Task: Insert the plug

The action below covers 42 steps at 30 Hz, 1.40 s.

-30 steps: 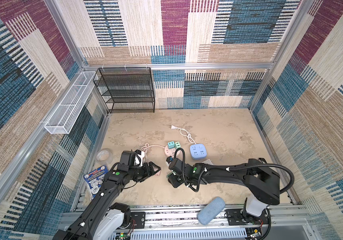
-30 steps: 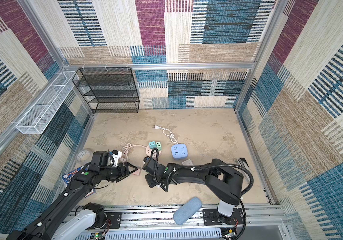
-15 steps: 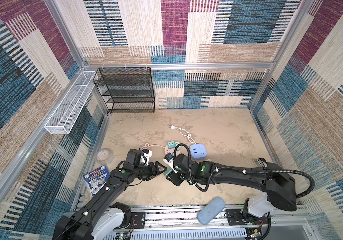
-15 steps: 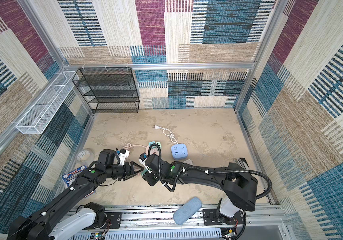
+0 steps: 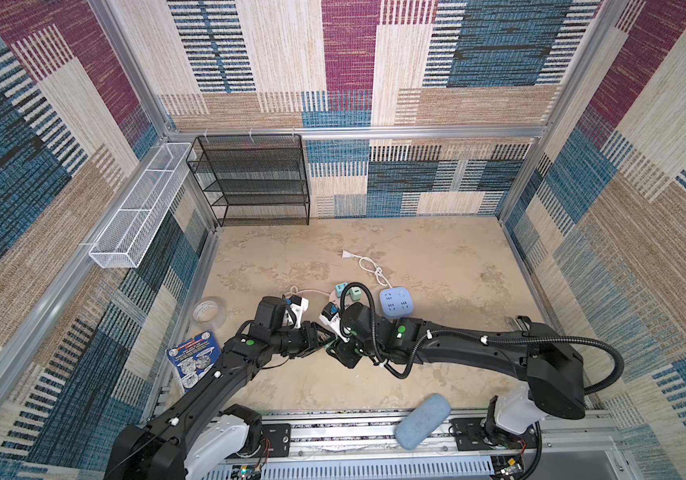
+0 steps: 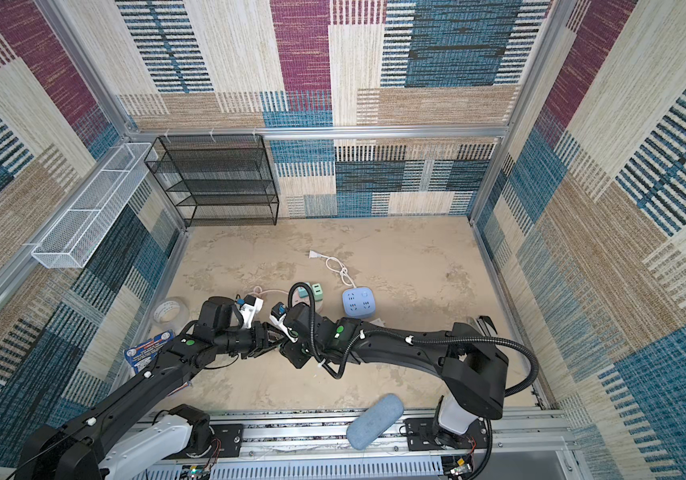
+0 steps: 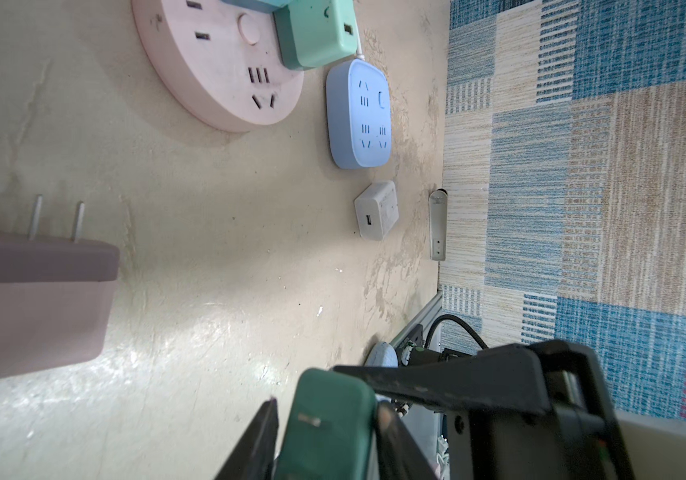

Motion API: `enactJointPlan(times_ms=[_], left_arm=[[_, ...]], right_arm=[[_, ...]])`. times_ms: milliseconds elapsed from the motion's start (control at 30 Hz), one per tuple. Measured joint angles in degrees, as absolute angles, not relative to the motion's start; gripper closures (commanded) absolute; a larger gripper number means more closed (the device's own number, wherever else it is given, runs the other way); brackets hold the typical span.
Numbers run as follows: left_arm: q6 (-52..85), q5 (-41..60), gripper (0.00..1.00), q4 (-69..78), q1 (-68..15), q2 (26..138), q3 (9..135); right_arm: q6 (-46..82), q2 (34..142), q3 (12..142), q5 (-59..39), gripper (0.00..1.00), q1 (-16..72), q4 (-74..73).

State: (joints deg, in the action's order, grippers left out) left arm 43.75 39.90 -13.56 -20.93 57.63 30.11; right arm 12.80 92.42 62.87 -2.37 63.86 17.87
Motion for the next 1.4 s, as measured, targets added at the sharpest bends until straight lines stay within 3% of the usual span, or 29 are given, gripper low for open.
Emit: enactJointPlan(times_ms=[200, 367, 533, 667, 1167, 1400], left_arm=[[43.66, 39.97, 0.75, -12.73, -21.15, 57.65, 29.78], [43.72, 39.97, 1.0, -12.6, -21.15, 57.74, 29.78], [43.72, 39.29, 1.0, -11.94, -21.17, 58.43, 29.93], [44.01, 38.35, 1.0, -11.77, -21.19, 58.43, 30.98], [44.58, 35.24, 1.0, -13.54, -21.12, 60.38, 35.31], [46.26, 31.42, 1.0, -12.64, -20.95, 53.23, 32.08]], right_arm=[[12.84, 93.3, 64.25, -4.34, 0.94, 62.92, 19.64], [12.82, 93.86, 65.25, -5.02, 0.8, 62.24, 20.86], [13.13, 94.32, 65.65, -6.15, 0.59, 61.23, 21.06], [13.69, 93.71, 65.63, -7.44, 0.53, 59.9, 20.78], [20.56, 84.9, 61.34, -9.85, 0.46, 55.07, 17.54], [29.19, 79.33, 55.57, -9.96, 0.52, 49.84, 13.43]])
